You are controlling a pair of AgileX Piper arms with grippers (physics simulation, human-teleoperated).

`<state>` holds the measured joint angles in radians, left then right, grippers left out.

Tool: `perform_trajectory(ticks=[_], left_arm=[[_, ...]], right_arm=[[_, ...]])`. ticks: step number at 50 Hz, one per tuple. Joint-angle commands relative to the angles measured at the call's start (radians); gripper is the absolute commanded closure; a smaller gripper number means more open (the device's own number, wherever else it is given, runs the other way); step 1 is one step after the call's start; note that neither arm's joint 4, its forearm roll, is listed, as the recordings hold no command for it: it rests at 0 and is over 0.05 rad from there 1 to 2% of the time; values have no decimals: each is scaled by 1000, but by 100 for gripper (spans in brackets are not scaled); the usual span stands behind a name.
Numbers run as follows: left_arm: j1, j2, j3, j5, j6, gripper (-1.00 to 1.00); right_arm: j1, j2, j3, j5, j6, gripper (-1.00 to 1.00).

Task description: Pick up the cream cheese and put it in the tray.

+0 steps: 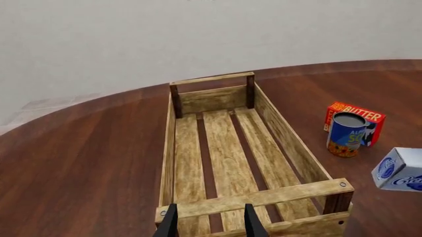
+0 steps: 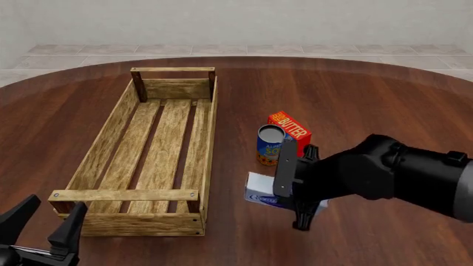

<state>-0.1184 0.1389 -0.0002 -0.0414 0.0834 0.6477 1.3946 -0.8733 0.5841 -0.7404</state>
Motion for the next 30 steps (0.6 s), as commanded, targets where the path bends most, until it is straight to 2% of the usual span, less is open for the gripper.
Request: perform_trajectory(ticks=[1, 10, 14, 17, 18, 19, 21, 24, 27, 30], left_arm=[[-1, -10, 0, 8, 3, -100], [0, -7, 0, 7, 4, -100], [2, -5, 0, 6, 3, -100], [2, -2, 0, 4, 3, -100], [0, -3, 0, 5, 4, -100], [0, -3, 0, 5, 3, -100], [0, -3, 0, 6, 6, -100], [3, 5, 0, 3, 5, -100], [8, 23, 0, -11, 4, -100], [11, 25, 0, -13, 4, -100]], right_arm=[[-3, -38, -109, 73, 38, 100], [5, -41, -185, 113, 52, 100], [32, -26, -284, 167, 132, 100], [44, -24, -321, 176, 148, 100], [60, -17, -365, 181, 192, 100], [76, -22, -374, 176, 195, 100], [63, -4, -412, 184, 241, 100], [64, -1, -426, 172, 253, 100], [103, 16, -459, 169, 342, 100], [133, 17, -450, 153, 370, 100]])
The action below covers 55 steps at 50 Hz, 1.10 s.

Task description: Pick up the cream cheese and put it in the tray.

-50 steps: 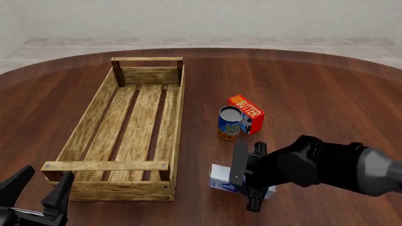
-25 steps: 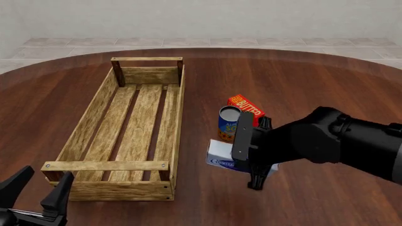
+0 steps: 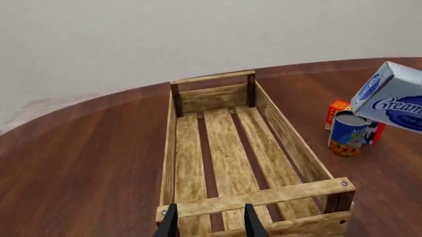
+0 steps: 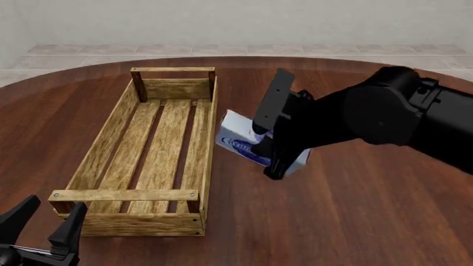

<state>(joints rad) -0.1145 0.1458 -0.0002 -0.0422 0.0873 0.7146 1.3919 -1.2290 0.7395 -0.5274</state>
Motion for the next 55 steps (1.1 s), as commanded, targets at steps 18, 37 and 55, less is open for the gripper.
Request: perform_trajectory(ticks=[18, 37, 55], left_arm=[[5, 27, 0, -16, 3, -100], [2, 13, 0, -3, 3, -100], [3, 8, 0, -2, -1, -100]], right_arm=[[96, 43, -181, -82, 386, 100], [105, 125, -261, -127, 483, 100], [159, 244, -379, -163, 589, 100]])
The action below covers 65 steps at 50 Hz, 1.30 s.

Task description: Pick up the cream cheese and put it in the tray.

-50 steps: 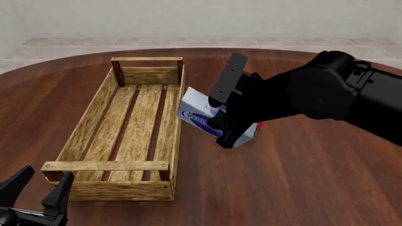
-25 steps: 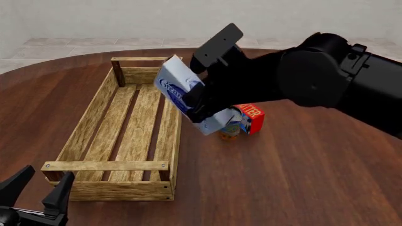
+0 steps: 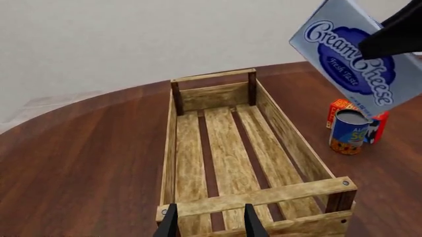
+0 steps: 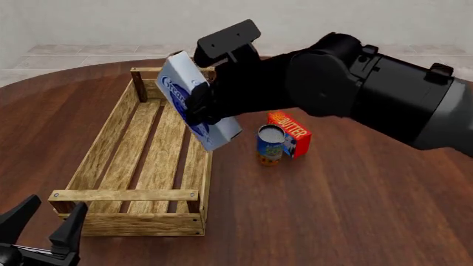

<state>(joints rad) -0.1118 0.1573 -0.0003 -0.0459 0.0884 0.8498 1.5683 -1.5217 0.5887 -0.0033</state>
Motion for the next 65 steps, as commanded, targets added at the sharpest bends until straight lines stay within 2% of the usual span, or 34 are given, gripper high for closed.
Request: perform_trajectory(ticks=[1, 2, 8, 22, 28, 29, 32, 33, 38, 44, 51, 53, 65], left_arm=[[0, -4, 0, 3, -2, -100], [0, -4, 0, 3, -3, -100], [-2, -21, 0, 12, -4, -100], [-1, -54, -1, 30, -3, -100], [-1, -64, 0, 37, -6, -100], [-2, -67, 0, 39, -6, -100], [-3, -78, 0, 47, -7, -100], [-4, -80, 0, 48, -5, -100], [-4, -84, 0, 51, -5, -100], [-5, -91, 0, 57, -1, -100], [-8, -96, 0, 60, -2, -100], [-8, -94, 0, 58, -4, -100], [-6, -95, 0, 57, -12, -100]], right_arm=[[31, 75, -95, -14, 64, 100], [40, 87, -104, -16, 80, 100], [55, 123, -116, -40, 67, 100], [86, 226, -144, -88, 97, 100], [97, 255, -155, -97, 87, 100], [95, 261, -160, -98, 68, 100], [93, 277, -173, -99, 69, 100], [92, 284, -180, -96, 52, 100], [84, 304, -204, -91, 60, 100], [67, 339, -209, -103, 26, 100], [61, 371, -214, -118, 33, 100], [55, 379, -211, -123, 11, 100], [52, 429, -245, -121, 13, 100]])
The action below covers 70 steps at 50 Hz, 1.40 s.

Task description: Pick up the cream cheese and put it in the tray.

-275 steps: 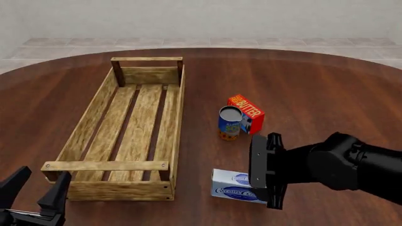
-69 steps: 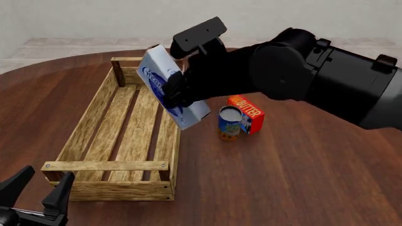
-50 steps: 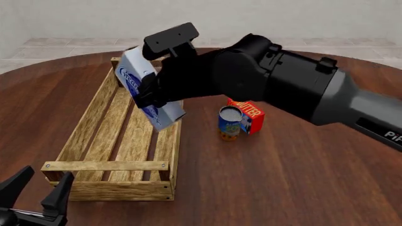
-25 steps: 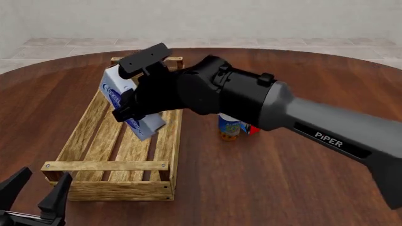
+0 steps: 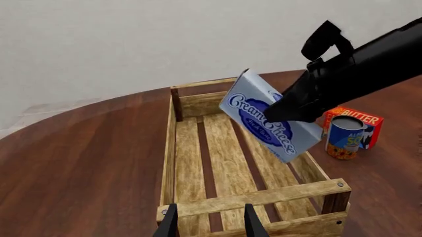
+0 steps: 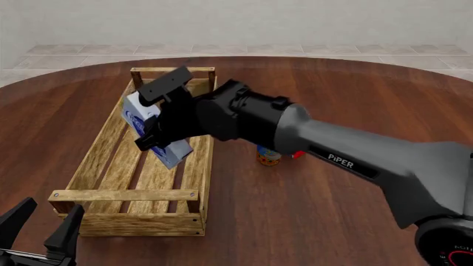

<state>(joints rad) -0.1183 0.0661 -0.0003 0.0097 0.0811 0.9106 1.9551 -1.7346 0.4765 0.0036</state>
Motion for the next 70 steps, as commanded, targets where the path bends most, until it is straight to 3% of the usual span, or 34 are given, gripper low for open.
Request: perform_trajectory(ticks=[1, 17, 36, 70], left_arm=[[1, -4, 0, 1, -6, -100], [-2, -4, 0, 1, -6, -100], [-5, 3, 0, -6, -23, -100], [2, -20, -3, 9, -37, -100]], right_arm=[[-9, 48, -31, -12, 6, 100], [-14, 103, -78, -2, 22, 100], [-30, 183, -127, 19, -4, 100], [-42, 327, -226, 43, 1, 100]])
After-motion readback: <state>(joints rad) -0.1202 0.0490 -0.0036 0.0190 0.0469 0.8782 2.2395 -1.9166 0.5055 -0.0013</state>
